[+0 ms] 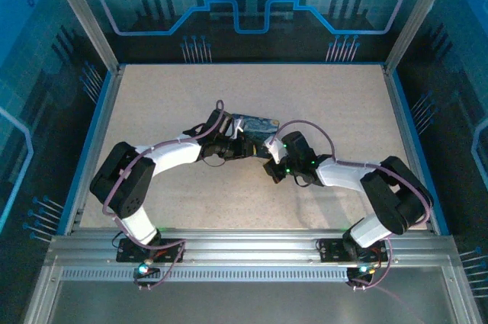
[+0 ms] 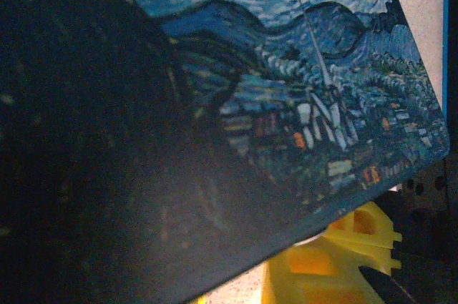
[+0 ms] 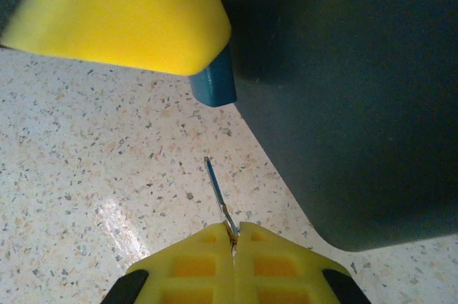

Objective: Unlock the padlock with the key

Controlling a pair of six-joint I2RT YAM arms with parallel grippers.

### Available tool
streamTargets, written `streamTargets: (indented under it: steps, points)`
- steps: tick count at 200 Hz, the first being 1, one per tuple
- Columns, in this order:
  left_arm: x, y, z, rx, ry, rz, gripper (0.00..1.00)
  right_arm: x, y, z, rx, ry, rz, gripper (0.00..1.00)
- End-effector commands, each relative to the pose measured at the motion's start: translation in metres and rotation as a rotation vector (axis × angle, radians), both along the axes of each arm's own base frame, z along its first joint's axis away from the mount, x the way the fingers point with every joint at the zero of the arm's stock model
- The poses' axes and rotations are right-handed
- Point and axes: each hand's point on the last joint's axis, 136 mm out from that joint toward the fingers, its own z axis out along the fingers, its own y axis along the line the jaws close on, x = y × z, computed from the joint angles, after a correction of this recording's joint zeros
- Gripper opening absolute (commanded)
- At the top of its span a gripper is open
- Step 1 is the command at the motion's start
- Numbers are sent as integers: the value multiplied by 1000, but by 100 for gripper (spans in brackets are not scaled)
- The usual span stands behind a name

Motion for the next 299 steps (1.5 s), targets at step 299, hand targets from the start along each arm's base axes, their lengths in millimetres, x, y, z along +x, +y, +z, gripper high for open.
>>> streamTargets:
  steps: [299]
  points:
    - [0,-9,28,-63,-43,-15,22,13,18,4,51,-85,-3,0]
